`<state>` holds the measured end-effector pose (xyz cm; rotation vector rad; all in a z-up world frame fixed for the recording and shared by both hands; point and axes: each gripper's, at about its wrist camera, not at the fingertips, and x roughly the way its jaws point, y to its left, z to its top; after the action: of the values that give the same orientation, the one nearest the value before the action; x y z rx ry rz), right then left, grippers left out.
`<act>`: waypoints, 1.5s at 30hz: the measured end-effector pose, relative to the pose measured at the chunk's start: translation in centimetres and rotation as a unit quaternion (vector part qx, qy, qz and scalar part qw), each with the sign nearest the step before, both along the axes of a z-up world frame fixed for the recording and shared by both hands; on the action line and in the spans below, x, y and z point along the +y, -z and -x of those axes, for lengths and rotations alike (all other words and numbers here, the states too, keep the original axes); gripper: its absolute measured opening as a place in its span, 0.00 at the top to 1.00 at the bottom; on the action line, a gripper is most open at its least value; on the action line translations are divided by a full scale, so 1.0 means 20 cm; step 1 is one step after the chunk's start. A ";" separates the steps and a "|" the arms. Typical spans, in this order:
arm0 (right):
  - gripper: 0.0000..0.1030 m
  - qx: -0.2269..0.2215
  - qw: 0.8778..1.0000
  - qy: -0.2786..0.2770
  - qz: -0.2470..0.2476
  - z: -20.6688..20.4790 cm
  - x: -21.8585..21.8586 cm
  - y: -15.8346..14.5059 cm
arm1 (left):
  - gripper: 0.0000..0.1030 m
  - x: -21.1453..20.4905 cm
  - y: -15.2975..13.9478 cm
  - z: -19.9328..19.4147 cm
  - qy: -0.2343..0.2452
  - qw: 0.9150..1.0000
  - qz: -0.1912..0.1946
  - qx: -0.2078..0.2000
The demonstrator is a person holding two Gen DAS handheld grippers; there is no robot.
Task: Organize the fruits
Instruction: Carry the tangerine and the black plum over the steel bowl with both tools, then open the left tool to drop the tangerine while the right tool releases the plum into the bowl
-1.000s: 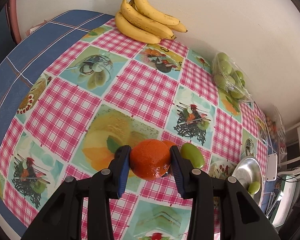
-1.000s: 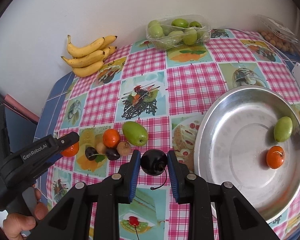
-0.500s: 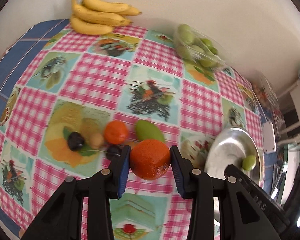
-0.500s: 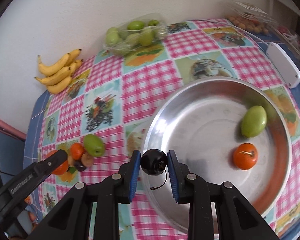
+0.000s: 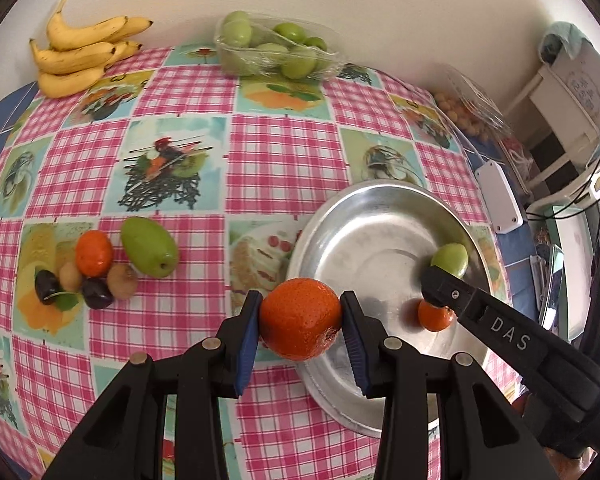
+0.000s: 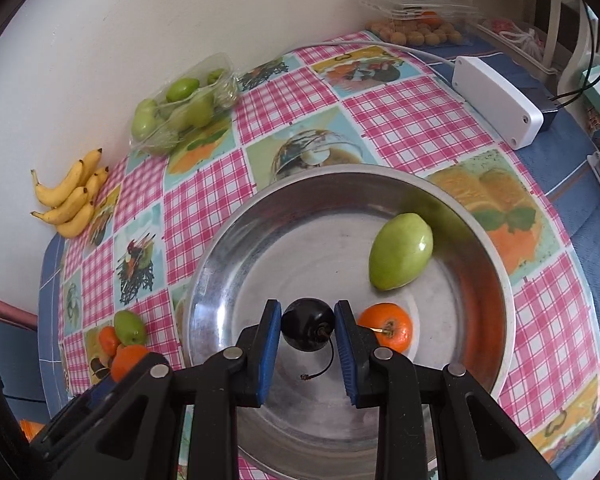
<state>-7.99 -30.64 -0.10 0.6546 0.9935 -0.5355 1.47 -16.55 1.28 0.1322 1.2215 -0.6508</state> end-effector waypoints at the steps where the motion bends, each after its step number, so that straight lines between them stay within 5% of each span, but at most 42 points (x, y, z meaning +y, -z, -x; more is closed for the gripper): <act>1: 0.71 -0.001 1.000 0.000 0.000 0.00 0.00 0.00 | 0.60 -0.02 0.00 0.01 0.004 1.000 0.000 -0.001; 13: 0.71 0.004 1.000 -0.006 -0.010 0.00 -0.01 0.04 | 0.60 -0.13 0.07 0.06 0.043 0.999 -0.015 -0.010; 45: 0.70 0.039 0.999 -0.019 -0.019 -0.05 0.01 0.12 | 0.60 -0.20 0.20 0.09 0.053 0.998 -0.039 0.009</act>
<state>-6.97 -30.35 -2.51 0.6519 1.0899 -0.5127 -0.24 -20.50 -2.70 0.2589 1.2642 -0.6970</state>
